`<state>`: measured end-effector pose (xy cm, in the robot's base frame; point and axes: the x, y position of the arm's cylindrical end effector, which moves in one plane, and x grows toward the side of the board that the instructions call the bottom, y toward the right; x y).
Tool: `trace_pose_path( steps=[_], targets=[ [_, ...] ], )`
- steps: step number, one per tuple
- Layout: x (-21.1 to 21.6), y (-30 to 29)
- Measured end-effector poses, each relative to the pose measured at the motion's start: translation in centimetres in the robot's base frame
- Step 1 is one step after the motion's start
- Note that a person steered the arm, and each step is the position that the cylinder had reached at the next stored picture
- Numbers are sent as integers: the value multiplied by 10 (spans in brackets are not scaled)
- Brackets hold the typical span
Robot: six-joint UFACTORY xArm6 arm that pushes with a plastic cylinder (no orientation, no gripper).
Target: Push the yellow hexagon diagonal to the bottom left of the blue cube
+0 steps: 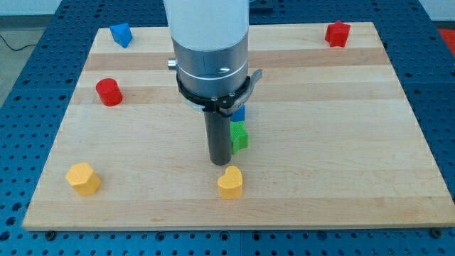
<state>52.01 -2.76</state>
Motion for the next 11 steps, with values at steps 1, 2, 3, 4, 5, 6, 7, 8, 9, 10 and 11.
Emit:
trace_pose_path(
  steps=[1, 2, 3, 4, 5, 6, 7, 8, 9, 10, 11],
  targets=[
    [-13, 0],
    [-24, 0],
    [-14, 0],
    [12, 14],
    [16, 64],
    [31, 97],
    [77, 97],
    [98, 72],
    [98, 6],
    [98, -104],
    [98, -174]
  ],
)
